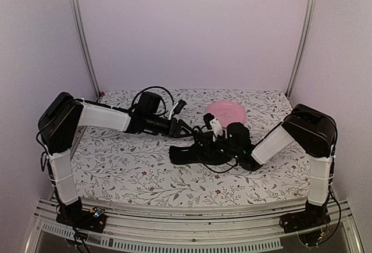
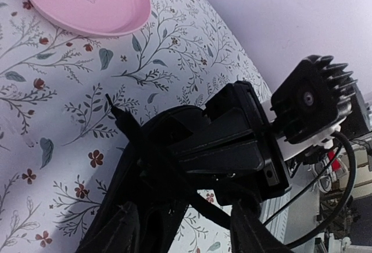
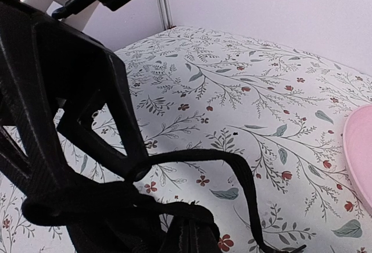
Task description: Tie the shoes
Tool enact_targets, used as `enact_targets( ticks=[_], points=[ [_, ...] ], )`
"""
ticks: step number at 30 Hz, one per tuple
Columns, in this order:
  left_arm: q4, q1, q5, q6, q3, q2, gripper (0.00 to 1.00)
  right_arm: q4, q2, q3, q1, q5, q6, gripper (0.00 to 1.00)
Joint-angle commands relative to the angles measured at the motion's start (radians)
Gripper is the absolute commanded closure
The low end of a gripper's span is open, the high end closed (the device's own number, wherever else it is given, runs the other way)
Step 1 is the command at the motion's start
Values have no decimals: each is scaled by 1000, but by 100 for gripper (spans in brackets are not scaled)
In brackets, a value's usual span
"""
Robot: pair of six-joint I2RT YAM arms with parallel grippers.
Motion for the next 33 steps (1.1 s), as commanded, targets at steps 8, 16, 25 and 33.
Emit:
enact_targets(
  ticks=[8, 16, 25, 33],
  points=[
    [14, 24, 17, 82, -9, -61, 30, -31, 12, 27, -13, 13, 21, 98],
    [81, 41, 78, 133, -53, -74, 27, -45, 15, 30, -17, 27, 27, 98],
    [-43, 68, -117, 125, 4, -13, 61, -46, 12, 27, -20, 21, 28, 98],
    [-61, 54, -49, 68, 48, 109, 64, -70, -25, 12, -29, 6, 48, 98]
  ],
)
